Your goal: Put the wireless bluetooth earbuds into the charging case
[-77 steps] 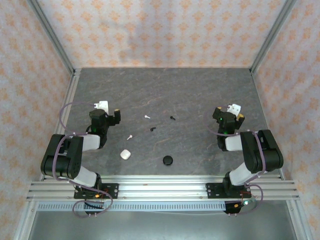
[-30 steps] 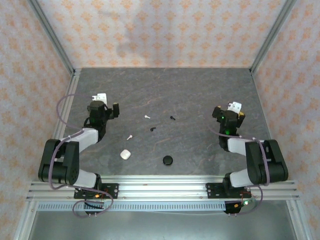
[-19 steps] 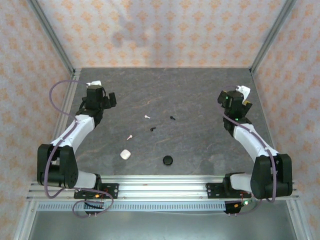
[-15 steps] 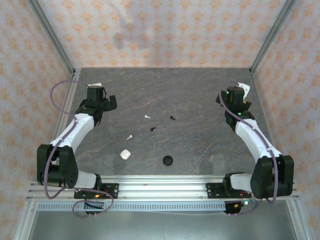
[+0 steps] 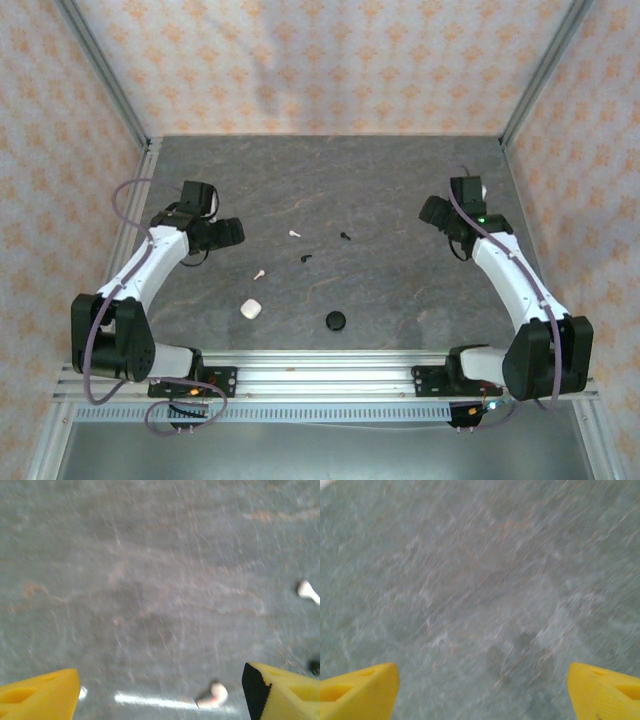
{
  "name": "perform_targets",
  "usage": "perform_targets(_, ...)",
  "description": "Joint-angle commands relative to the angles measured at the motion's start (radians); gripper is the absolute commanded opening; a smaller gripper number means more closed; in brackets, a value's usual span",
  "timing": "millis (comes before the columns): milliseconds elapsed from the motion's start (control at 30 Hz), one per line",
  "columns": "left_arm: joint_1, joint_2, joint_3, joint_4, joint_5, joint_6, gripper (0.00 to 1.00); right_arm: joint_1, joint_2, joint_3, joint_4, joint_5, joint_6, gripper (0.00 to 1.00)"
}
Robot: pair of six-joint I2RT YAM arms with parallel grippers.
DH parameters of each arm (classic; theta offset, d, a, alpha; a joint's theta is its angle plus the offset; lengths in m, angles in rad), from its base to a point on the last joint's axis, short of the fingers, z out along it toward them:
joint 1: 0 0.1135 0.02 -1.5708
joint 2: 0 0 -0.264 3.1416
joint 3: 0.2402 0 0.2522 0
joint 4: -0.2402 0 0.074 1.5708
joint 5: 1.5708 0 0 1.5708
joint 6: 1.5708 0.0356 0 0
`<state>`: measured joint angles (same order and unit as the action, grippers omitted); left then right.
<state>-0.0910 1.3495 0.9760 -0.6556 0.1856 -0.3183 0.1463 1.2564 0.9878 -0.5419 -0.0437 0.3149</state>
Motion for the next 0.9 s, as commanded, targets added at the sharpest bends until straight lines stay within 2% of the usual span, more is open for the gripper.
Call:
perform_targets(0,-0.113,-0.07,-0.029,-0.138,-0.018,-0.068,0.83,0.121,0.023,0.021,-0.122,-0.039,0.026,0.84)
perform_targets(100,-0.209,-0.1,-0.071,-0.157,-0.048,-0.117,0.83,0.257,0.049,0.014,-0.146,-0.078,0.045,0.81)
perform_targets(200,-0.264,-0.125,-0.12,-0.142,-0.044,-0.176,0.83,0.432,0.093,0.017,-0.175,-0.088,0.061,0.79)
perform_targets(233,-0.276,-0.132,-0.132,-0.135,-0.043,-0.187,0.83,0.487,0.11,0.019,-0.184,-0.09,0.068,0.81)
perform_targets(300,-0.286,-0.143,-0.15,-0.125,-0.052,-0.206,0.83,0.598,0.153,0.03,-0.202,-0.1,0.09,0.9)
perform_targets(433,-0.29,-0.153,-0.155,-0.134,-0.075,-0.211,0.83,0.757,0.238,0.063,-0.222,-0.142,0.088,0.92)
perform_targets(567,-0.292,-0.166,-0.156,-0.142,-0.096,-0.21,0.81,0.829,0.303,0.1,-0.249,-0.189,0.064,0.93)
perform_targets(633,-0.294,-0.177,-0.164,-0.147,-0.11,-0.251,0.8,0.854,0.337,0.119,-0.269,-0.197,0.048,0.92)
perform_targets(867,-0.307,-0.236,-0.2,-0.149,-0.149,-0.3,0.78,0.868,0.432,0.162,-0.292,-0.228,-0.004,0.84)
